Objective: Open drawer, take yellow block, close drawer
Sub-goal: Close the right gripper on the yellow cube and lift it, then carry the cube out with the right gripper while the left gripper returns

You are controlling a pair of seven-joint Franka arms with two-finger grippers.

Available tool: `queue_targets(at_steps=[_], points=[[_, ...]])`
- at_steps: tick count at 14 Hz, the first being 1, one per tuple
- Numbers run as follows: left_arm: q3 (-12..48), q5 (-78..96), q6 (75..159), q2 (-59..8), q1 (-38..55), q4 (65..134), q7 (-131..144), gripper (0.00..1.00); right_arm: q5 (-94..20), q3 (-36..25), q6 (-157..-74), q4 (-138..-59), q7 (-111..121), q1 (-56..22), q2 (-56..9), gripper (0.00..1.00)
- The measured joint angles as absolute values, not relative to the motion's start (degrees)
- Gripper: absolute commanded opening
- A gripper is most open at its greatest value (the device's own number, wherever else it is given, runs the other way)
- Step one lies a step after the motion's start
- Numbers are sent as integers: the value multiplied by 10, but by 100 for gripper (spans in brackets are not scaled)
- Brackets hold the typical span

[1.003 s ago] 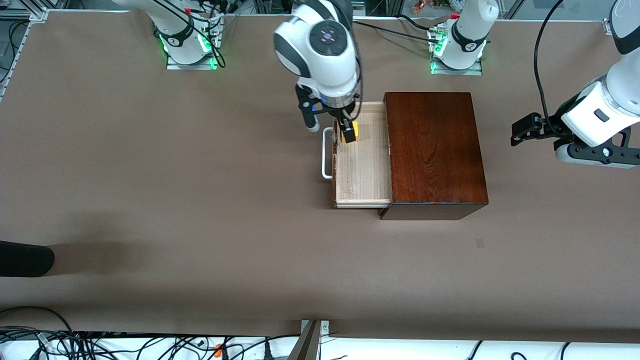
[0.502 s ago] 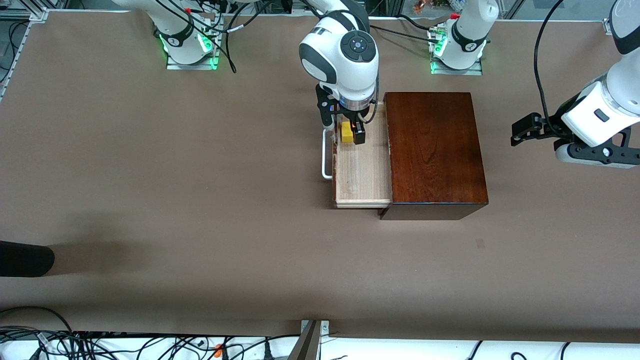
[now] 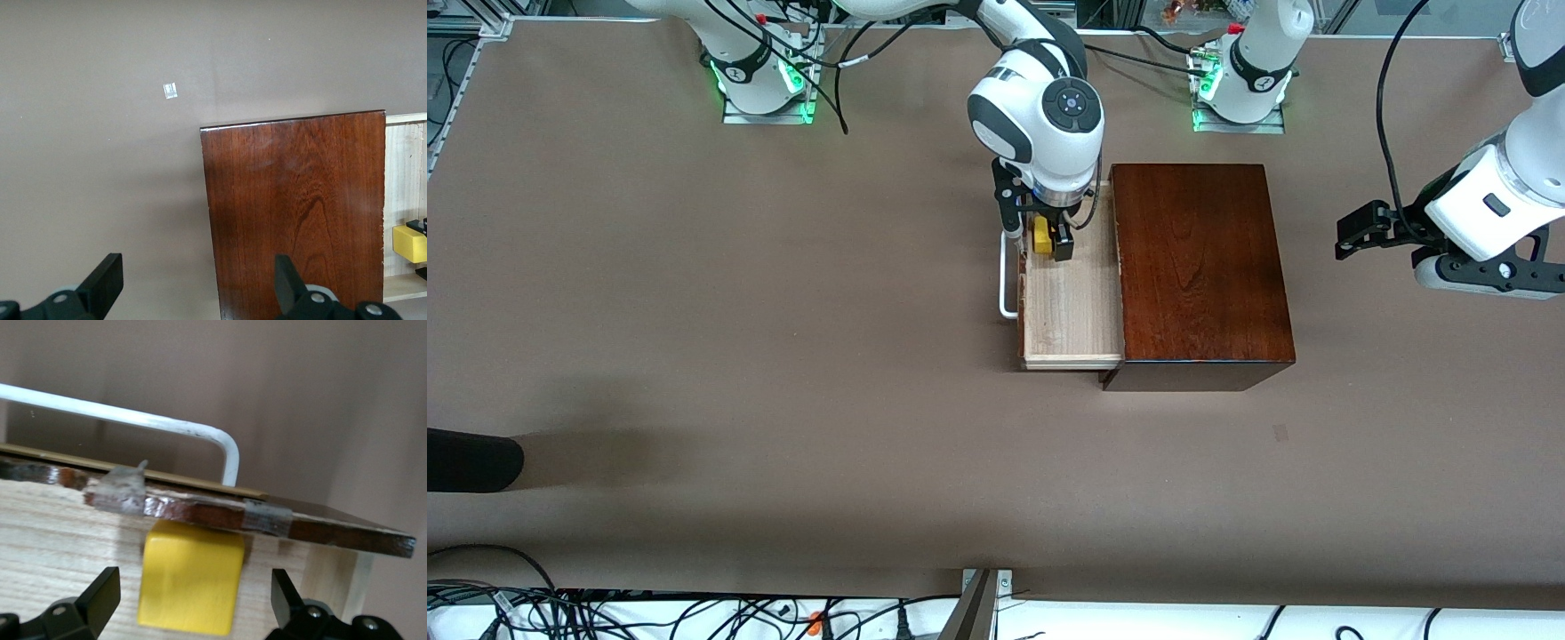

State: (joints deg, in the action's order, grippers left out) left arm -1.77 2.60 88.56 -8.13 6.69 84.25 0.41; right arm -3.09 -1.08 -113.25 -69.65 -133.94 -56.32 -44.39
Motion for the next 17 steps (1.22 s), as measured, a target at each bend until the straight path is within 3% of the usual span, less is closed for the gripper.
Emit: queue_targets(at_steps=[2,3,5,11,17], points=[[-17,26,886,-81,67,843,4,100,-25,-11,-1132,-696,-1339,-565,-445,47],[-17,26,886,-81,67,843,4,100,-15,-11,-1131,-696,-1340,-566,-445,38],[-17,26,886,-81,68,843,4,100,-6,-12,-1131,-696,-1340,-566,-445,34],[-17,26,886,-81,68,843,4,100,-5,-18,-1113,-671,-1340,-565,-436,33],[-16,26,886,-81,69,842,4,100,-37,-21,-1001,-622,-1253,-521,-342,33]])
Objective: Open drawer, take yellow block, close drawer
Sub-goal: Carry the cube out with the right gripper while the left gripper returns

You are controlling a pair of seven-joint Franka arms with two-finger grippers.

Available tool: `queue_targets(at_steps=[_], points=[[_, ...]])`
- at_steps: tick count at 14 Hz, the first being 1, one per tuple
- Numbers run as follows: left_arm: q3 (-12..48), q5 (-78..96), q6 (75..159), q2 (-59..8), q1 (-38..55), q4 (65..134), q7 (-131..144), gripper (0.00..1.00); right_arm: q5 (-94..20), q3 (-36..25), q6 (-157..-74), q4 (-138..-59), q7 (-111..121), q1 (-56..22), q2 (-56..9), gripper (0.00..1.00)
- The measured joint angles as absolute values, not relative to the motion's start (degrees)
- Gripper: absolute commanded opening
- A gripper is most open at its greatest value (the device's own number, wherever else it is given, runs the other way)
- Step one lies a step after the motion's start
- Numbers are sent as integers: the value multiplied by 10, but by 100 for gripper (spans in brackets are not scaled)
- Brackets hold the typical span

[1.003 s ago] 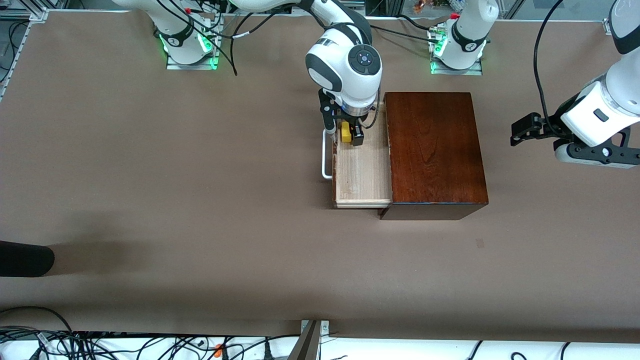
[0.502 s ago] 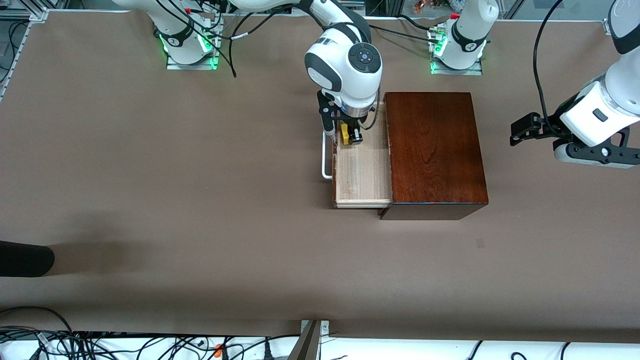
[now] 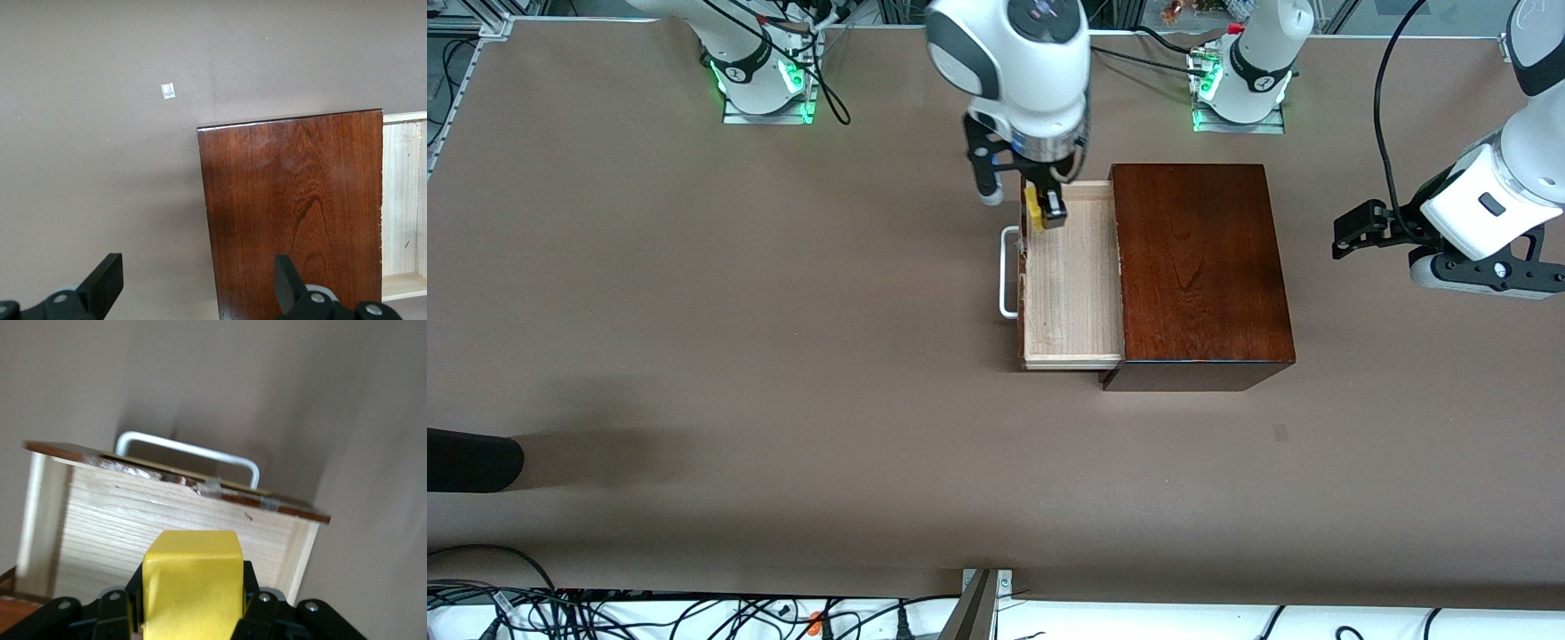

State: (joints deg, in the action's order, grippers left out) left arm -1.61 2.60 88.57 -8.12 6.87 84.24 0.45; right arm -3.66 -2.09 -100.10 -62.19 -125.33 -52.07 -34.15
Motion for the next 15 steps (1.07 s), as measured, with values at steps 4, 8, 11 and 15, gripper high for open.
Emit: queue_targets(at_steps=[4,8,11,15], points=[[-16,26,889,-81,70,837,5,100,-51,-24,-970,-624,-1104,-452,-334,34],[-15,26,890,-82,72,832,5,100,-77,-27,-937,-630,-943,-378,-336,34],[-13,26,891,-83,79,830,5,100,-79,-32,-904,-638,-805,-334,-336,34],[33,26,891,-85,95,828,5,100,-80,-97,-888,-673,-558,-302,-334,34]])
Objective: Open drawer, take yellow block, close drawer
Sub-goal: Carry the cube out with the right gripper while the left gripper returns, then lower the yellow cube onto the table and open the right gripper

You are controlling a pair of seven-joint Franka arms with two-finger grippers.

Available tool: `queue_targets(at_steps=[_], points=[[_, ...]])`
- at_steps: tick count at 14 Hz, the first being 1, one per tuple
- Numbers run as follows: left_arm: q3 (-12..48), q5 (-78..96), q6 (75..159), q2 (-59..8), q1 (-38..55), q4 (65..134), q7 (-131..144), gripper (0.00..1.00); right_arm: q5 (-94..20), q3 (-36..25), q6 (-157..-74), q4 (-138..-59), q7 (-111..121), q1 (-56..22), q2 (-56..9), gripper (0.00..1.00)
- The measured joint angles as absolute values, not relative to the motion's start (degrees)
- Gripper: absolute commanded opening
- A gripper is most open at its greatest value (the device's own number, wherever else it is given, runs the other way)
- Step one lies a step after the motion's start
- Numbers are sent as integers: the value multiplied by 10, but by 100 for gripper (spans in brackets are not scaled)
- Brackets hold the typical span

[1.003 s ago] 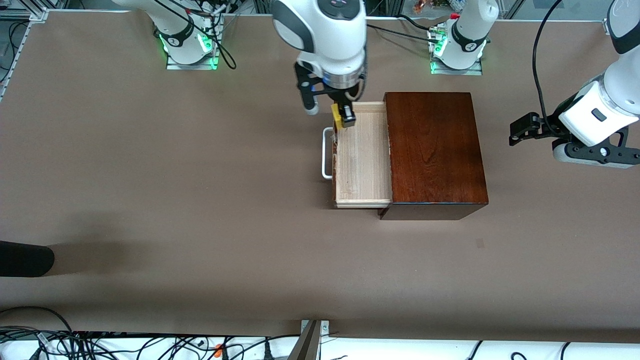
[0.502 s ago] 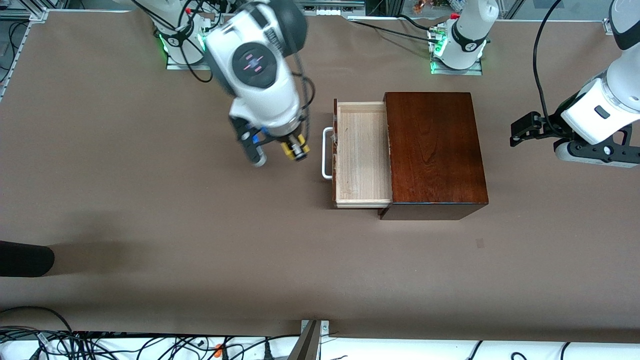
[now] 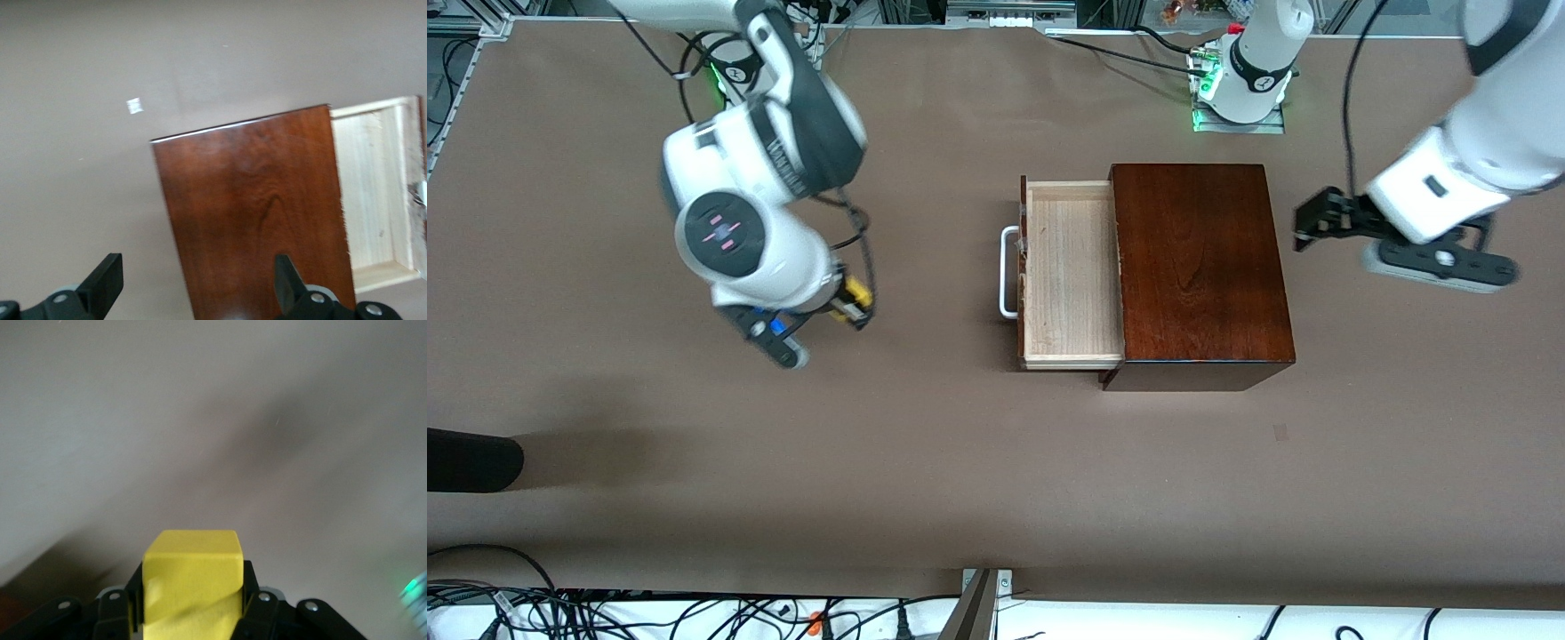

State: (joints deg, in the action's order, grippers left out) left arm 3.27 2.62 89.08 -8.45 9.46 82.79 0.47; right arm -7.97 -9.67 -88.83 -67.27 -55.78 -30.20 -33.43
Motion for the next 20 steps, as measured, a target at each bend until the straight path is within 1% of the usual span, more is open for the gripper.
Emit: queue_targets(at_steps=[4,6,9,12,13,16,20], points=[[83,26,898,-98,121,828,5,100,-81,-189,-894,-728,-309,-295,-326,34],[89,27,903,-112,143,825,5,100,-82,-211,-910,-757,-206,-272,-322,33],[100,33,906,-127,190,811,5,100,-82,-215,-946,-803,-68,-208,-320,33],[102,33,906,-141,268,809,13,100,-82,-215,-1017,-872,1,-169,-322,33],[104,33,912,-148,284,809,13,100,-82,-215,-1046,-897,14,-162,-324,33],[110,33,967,-179,327,808,6,100,-82,-215,-1133,-969,45,-155,-337,33],[113,-52,1011,-225,413,807,-136,100,-82,-215,-1210,-1017,71,-153,-354,34]])
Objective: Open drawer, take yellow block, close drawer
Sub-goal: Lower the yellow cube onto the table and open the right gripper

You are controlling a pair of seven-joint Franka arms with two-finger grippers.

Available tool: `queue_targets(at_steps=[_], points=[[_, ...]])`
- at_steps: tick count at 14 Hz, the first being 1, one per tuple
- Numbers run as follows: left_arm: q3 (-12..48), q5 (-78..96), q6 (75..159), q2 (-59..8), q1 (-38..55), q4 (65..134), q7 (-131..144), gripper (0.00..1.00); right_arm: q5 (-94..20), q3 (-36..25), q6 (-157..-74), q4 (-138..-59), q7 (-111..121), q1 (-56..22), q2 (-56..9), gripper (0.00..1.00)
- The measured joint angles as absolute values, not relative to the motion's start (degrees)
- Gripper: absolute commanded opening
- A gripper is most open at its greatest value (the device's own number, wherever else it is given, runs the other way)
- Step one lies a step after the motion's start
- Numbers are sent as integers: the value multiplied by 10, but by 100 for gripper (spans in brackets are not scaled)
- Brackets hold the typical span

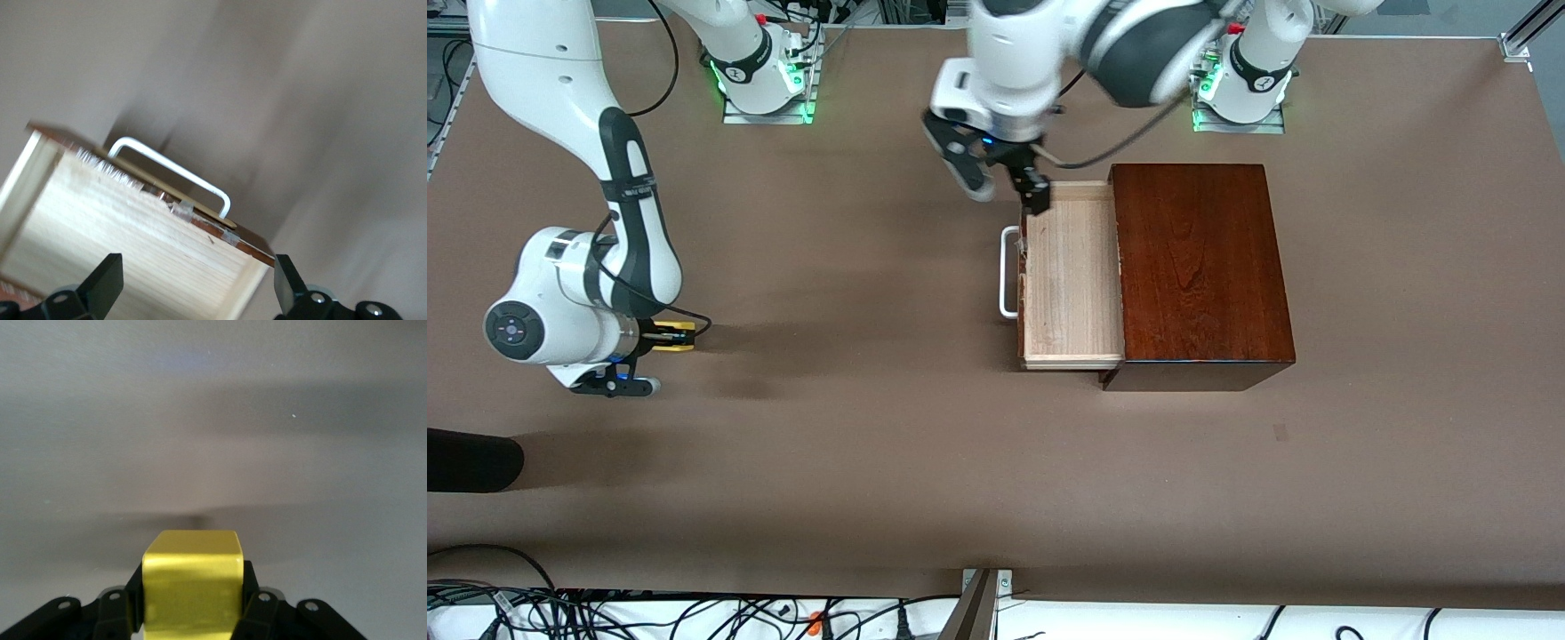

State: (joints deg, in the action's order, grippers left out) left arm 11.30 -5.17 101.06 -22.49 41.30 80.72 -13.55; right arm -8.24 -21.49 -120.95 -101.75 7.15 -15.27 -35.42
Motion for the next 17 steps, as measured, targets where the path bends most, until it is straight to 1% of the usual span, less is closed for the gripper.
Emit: queue_targets(at_steps=[2,3,6,7,12,14,17], points=[[113,-72,1029,-246,439,807,-215,100,-82,-215,-1221,-1028,78,-152,-357,34],[113,-73,1037,-256,443,807,-259,100,-82,-215,-1222,-1031,85,-152,-358,37],[106,-73,1051,-284,441,806,-356,100,-82,-215,-1223,-1034,97,-152,-361,87],[102,-73,1054,-292,440,806,-371,100,-82,-215,-1223,-1034,99,-151,-363,100],[97,-100,1077,-340,435,806,-421,100,-82,-215,-1212,-1031,105,-151,-359,100],[95,-110,1082,-350,433,806,-423,100,-83,-215,-1185,-1024,105,-151,-337,100],[93,-141,1085,-357,426,805,-429,100,-83,-215,-1123,-1004,105,-151,-281,100]])
